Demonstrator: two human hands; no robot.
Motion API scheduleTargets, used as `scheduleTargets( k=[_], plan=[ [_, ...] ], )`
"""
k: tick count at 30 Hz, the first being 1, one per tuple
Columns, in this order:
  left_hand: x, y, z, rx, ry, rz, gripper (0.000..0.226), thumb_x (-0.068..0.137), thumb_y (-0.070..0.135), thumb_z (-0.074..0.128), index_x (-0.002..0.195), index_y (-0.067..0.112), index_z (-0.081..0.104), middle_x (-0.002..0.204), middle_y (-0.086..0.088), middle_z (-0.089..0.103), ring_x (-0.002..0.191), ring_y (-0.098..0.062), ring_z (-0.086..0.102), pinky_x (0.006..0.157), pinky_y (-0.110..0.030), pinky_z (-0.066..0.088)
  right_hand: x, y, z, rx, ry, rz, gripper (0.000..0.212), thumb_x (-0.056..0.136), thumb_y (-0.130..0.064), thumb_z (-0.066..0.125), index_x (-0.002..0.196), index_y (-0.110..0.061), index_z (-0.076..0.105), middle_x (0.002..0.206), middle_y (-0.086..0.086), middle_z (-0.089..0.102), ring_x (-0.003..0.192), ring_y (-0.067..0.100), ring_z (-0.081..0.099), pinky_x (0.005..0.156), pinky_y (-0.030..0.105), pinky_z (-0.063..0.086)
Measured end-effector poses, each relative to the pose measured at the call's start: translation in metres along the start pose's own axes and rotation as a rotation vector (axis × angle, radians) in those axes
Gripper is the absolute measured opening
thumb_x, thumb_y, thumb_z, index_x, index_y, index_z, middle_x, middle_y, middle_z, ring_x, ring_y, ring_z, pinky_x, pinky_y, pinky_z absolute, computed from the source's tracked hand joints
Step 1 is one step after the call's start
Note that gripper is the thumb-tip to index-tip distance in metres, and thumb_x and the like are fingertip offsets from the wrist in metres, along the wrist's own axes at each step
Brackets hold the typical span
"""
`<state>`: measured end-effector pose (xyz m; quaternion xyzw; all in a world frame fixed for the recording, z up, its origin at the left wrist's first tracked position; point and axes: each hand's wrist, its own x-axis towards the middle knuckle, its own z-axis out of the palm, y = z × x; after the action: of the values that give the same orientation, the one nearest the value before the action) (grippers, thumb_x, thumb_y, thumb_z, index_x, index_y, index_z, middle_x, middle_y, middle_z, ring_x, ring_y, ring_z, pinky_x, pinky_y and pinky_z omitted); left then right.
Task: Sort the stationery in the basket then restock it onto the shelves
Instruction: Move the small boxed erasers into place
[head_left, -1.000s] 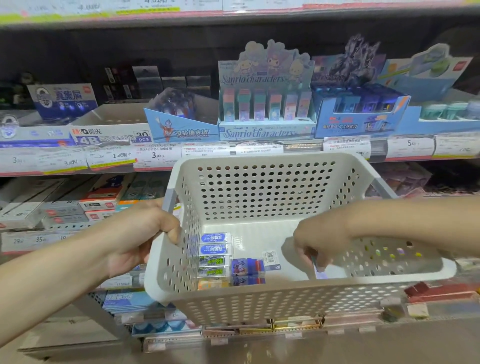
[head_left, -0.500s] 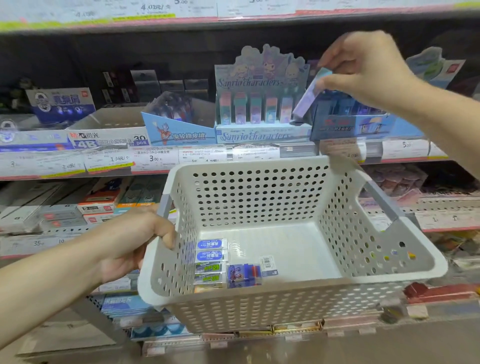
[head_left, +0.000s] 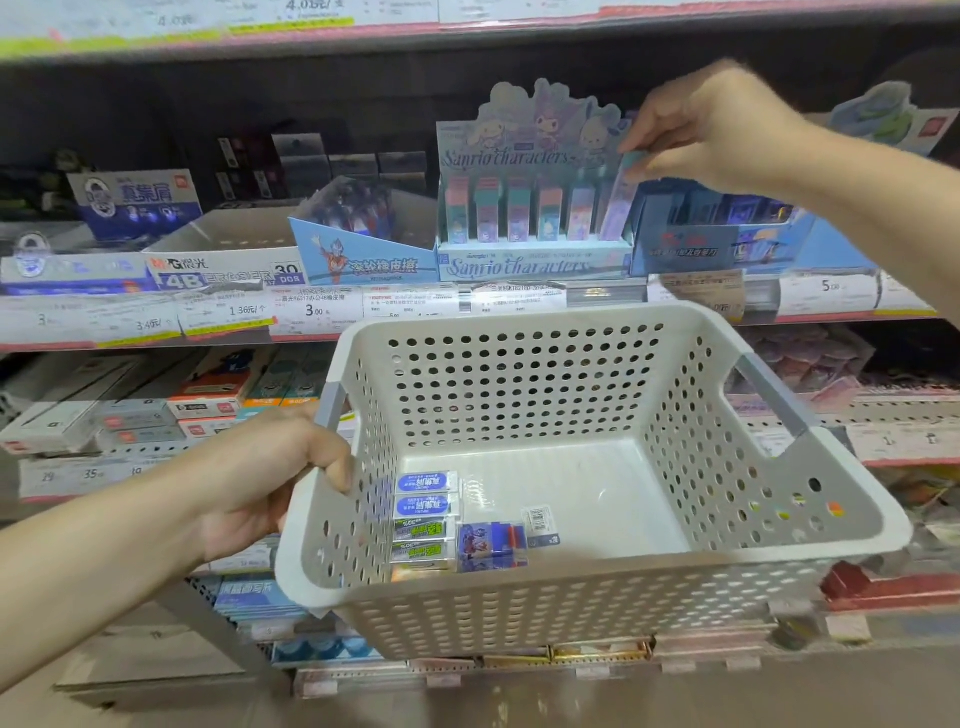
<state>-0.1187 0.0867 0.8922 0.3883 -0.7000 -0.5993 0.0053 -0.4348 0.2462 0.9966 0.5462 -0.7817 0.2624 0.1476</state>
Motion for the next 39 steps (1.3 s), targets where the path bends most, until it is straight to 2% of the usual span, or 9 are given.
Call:
scheduleTargets(
  k=[5,12,17,20,24,28,33,36,39],
  plan=[
    [0.001,0.000,0.002,-0.015,-0.001,-0.007,0.060,0.042,-0.001,0.053,0.102,0.003,0.061,0.080,-0.024,0.060,0.074,-0.036,0.057,0.077,-0.045,0.040,-0.009,-0.003,0.012,-0.047,0.015,-0.027,0.025,0.082,-0.017,0.071,0.103,-0.004,0.070,0.096,0.011,0.070,0.085,0.021,0.065,0.087,0.027,0.050],
    [0.001,0.003,0.007,-0.012,0.042,0.019,0.054,0.043,0.000,0.053,0.096,-0.010,0.057,0.080,-0.023,0.057,0.067,-0.030,0.054,0.064,-0.031,0.045,-0.016,0.002,0.019,0.086,0.137,0.059,0.030,0.090,-0.027,0.061,0.098,0.000,0.073,0.090,0.009,0.069,0.075,0.008,0.054,0.056,0.002,0.036],
    [-0.005,0.006,0.012,-0.007,0.053,0.037,0.043,0.044,0.002,0.053,0.087,-0.007,0.056,0.070,-0.019,0.057,0.059,-0.027,0.055,0.056,-0.027,0.047,-0.019,0.001,0.016,0.186,0.112,0.092,0.026,0.090,-0.023,0.061,0.105,-0.005,0.072,0.098,-0.005,0.063,0.088,0.001,0.059,0.079,0.016,0.039],
    [-0.007,0.007,0.013,0.007,0.062,0.025,0.041,0.045,0.001,0.052,0.084,-0.007,0.055,0.069,-0.019,0.057,0.058,-0.027,0.054,0.056,-0.027,0.047,-0.016,0.005,0.017,0.234,0.102,0.108,0.026,0.089,-0.024,0.062,0.103,-0.004,0.072,0.097,-0.004,0.064,0.070,-0.016,0.056,0.071,0.008,0.038],
    [-0.008,0.008,0.013,0.043,0.075,-0.009,0.042,0.042,0.000,0.056,0.084,-0.006,0.056,0.075,-0.020,0.057,0.065,-0.029,0.054,0.063,-0.031,0.046,-0.012,0.010,0.015,0.277,0.067,0.133,0.027,0.088,-0.025,0.063,0.103,-0.004,0.072,0.090,0.003,0.072,0.083,0.006,0.067,0.076,0.012,0.045],
    [-0.009,0.003,0.016,0.047,0.109,-0.007,0.046,0.037,0.001,0.060,0.083,-0.005,0.057,0.073,-0.020,0.058,0.065,-0.029,0.054,0.063,-0.031,0.046,-0.016,0.008,0.023,0.273,-0.037,0.062,0.020,0.089,-0.017,0.062,0.109,-0.014,0.065,0.103,-0.002,0.070,0.063,-0.022,0.057,0.066,-0.003,0.043],
    [-0.010,-0.003,0.023,-0.002,0.136,0.012,0.034,0.045,0.002,0.054,0.078,-0.006,0.054,0.072,-0.021,0.053,0.062,-0.028,0.050,0.060,-0.029,0.041,-0.017,0.008,0.023,0.184,0.002,0.068,0.030,0.092,-0.027,0.057,0.109,-0.006,0.070,0.084,0.008,0.063,0.064,0.004,0.059,0.073,0.006,0.043],
    [-0.011,-0.006,0.024,0.012,0.113,0.002,0.031,0.043,0.000,0.054,0.073,-0.002,0.056,0.066,-0.019,0.057,0.060,-0.028,0.053,0.062,-0.030,0.043,-0.033,-0.020,0.029,-0.008,0.213,-0.232,0.028,0.090,-0.022,0.054,0.109,-0.009,0.069,0.098,0.009,0.060,0.097,0.023,0.059,0.086,0.028,0.044],
    [-0.014,-0.009,0.023,-0.072,0.097,-0.002,0.027,0.043,-0.002,0.050,0.067,0.007,0.060,0.057,-0.016,0.059,0.046,-0.026,0.057,0.054,-0.029,0.047,-0.061,-0.066,0.054,0.041,-0.107,-0.453,0.020,0.087,-0.018,0.053,0.091,-0.010,0.070,0.087,0.002,0.067,0.080,0.018,0.061,0.078,0.035,0.050]
  ],
)
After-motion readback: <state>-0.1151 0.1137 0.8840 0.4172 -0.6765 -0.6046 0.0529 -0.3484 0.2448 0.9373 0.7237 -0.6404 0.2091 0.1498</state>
